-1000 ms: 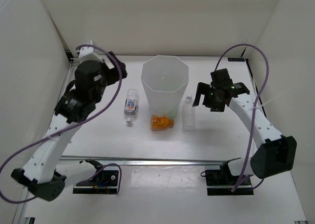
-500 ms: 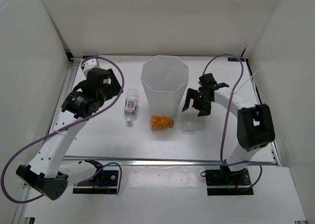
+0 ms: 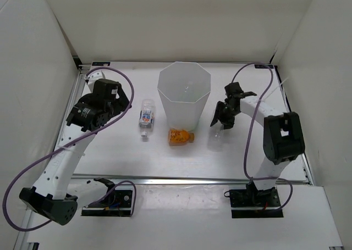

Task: Put the plastic bottles in the bin

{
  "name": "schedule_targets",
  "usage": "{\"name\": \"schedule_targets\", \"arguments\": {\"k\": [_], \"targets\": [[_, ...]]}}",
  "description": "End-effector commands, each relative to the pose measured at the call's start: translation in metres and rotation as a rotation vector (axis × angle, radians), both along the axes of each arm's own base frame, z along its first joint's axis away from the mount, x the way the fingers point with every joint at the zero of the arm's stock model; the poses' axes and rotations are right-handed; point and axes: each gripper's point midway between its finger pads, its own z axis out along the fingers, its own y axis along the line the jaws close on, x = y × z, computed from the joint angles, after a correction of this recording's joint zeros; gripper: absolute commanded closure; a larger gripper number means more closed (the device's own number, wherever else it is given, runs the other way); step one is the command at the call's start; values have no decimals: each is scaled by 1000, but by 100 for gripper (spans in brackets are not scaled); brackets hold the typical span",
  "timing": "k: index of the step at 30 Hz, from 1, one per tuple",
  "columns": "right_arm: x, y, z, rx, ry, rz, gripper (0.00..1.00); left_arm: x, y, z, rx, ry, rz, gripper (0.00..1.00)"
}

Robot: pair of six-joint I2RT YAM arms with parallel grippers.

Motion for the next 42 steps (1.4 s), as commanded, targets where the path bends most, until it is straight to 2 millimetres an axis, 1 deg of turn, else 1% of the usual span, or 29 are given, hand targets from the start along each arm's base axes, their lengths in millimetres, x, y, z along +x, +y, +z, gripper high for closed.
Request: {"name": "schedule_targets", "arguments": {"k": [1, 2, 3, 5, 6, 7, 10, 11, 13, 14, 15, 16, 18, 19, 21, 22, 24, 25, 27, 28, 30, 32, 33, 34, 35, 36, 38, 39, 42], "targets": [[2, -25, 59, -44, -119, -86, 74, -2, 4, -7, -22, 9, 11, 0], [4, -27, 75, -53, -149, -94, 76, -1, 5, -11, -26, 14, 17, 0], [10, -28, 114, -41, -225, -115, 78, 3, 2, -8, -40, -5, 10, 0], [19, -30, 156, -26, -323, -140, 79, 8, 4, -8, -51, -7, 12, 0], [20, -25, 185, 3, -392, -141, 79, 13, 2, -11, -49, -2, 12, 0], [32, -24, 231, 33, -509, -154, 79, 15, 5, -14, -46, 7, 23, 0], [38, -3, 307, 99, -704, -89, 79, 23, 1, -21, -47, 35, 8, 0], [46, 9, 345, 129, -803, -64, 79, 25, 4, -24, -45, 43, 19, 0], [50, 29, 374, 151, -872, -3, 79, 30, 4, -30, -40, 61, 12, 0], [63, 39, 373, 139, -879, 32, 79, 32, 2, -28, -60, 54, 3, 0], [64, 46, 400, 164, -946, 47, 79, 34, 2, -32, -46, 68, -5, 0], [64, 60, 405, 175, -961, 81, 77, 34, 2, -32, -46, 68, -5, 0], [74, 83, 398, 182, -952, 133, 73, 35, 2, -31, -42, 61, -11, 0], [76, 96, 390, 182, -937, 154, 62, 37, 1, -29, -45, 50, -11, 0], [75, 105, 377, 173, -911, 170, 33, 38, 0, -32, -39, 63, -26, 0], [71, 108, 365, 162, -875, 184, 0, 40, -2, -31, -36, 54, -47, 0], [69, 107, 347, 143, -818, 185, 0, 41, -2, -33, -30, 54, -53, 0], [61, 102, 356, 151, -836, 183, 0, 41, -4, -37, -29, 59, -66, 0], [56, 92, 357, 120, -849, 171, 0, 47, -8, -40, -39, 52, -76, 0], [47, 84, 370, 122, -881, 155, 0, 47, -8, -45, -39, 55, -76, 0], [38, 69, 387, 99, -932, 124, 0, 60, -21, -56, -79, 64, -106, 0], [33, 63, 397, 98, -964, 120, 0, 68, -27, -71, -75, 81, -139, 0], [28, 59, 404, 98, -985, 125, 0, 78, -40, -65, -71, 17, -185, 0], [26, 61, 404, 107, -983, 134, 0, 80, -44, -73, -52, 7, -202, 0], [21, 58, 407, 110, -989, 133, 0, 85, -45, -71, -45, -21, -213, 0], [18, 56, 412, 115, -1000, 131, 0, 91, -53, -84, -30, 3, -251, 0], [13, 55, 414, 116, -1003, 144, 0, 101, -59, -93, -17, 35, -284, 0], [9, 52, 411, 112, -993, 146, 0, 102, -65, -113, 3, 87, -316, 0], [3, 49, 406, 106, -981, 148, 0, 114, -77, -124, -23, 83, -347, 0]]}}
